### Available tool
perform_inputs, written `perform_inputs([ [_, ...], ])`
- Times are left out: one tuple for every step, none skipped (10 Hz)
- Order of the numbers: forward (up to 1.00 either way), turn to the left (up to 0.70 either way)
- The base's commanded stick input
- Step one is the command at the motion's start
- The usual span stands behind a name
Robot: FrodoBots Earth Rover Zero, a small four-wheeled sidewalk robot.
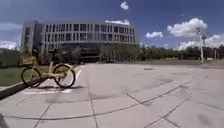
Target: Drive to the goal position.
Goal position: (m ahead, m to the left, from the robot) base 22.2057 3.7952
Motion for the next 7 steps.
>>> perform_inputs([
  [0.85,0.01],
  [0.85,0.01],
  [0.85,0.01],
  [0.85,0.01],
  [0.85,0.01],
  [0.85,0.01],
  [0.85,0.01],
])
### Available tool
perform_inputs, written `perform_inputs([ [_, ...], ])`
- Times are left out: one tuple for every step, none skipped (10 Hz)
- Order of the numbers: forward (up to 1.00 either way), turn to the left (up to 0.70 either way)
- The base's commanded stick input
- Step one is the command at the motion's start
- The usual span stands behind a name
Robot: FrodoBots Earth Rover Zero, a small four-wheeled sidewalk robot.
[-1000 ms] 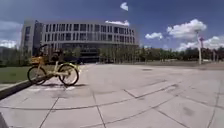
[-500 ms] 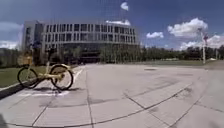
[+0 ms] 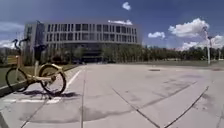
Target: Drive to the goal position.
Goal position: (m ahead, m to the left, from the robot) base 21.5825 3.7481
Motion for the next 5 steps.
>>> perform_inputs([
  [0.85,0.01],
  [0.85,0.01],
  [0.85,0.01],
  [0.85,0.01],
  [0.85,0.01],
])
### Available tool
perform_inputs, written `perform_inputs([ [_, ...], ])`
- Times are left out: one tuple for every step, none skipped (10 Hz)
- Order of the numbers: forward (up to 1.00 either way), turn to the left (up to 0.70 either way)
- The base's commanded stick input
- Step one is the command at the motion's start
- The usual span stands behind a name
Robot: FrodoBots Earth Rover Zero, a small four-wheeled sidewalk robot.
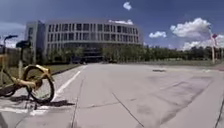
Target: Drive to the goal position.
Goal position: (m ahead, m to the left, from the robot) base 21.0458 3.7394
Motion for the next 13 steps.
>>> perform_inputs([
  [0.85,0.01],
  [0.85,0.01],
  [0.85,0.01],
  [0.85,0.01],
  [0.85,0.01],
  [0.85,0.01],
  [0.85,0.01],
  [0.85,0.01],
  [0.85,0.01],
  [0.85,0.01],
  [0.85,0.01],
  [0.85,0.01],
  [0.85,0.01],
])
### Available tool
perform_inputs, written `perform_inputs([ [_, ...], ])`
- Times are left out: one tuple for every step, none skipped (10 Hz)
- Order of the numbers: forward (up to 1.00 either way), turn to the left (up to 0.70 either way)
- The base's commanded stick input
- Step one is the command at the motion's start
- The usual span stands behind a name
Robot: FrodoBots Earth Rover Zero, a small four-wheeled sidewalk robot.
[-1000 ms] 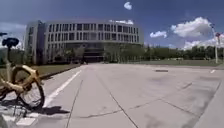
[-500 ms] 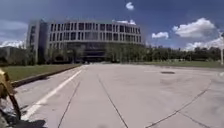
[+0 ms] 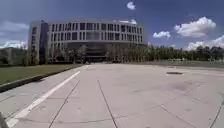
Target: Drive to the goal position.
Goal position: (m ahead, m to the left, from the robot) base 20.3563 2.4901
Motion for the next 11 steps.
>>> perform_inputs([
  [0.85,0.01],
  [0.85,0.01],
  [0.85,0.01],
  [0.85,0.01],
  [0.85,0.01],
  [0.85,0.01],
  [0.85,0.01],
  [0.85,0.01],
  [0.85,0.01],
  [0.85,0.01],
  [0.85,0.01],
])
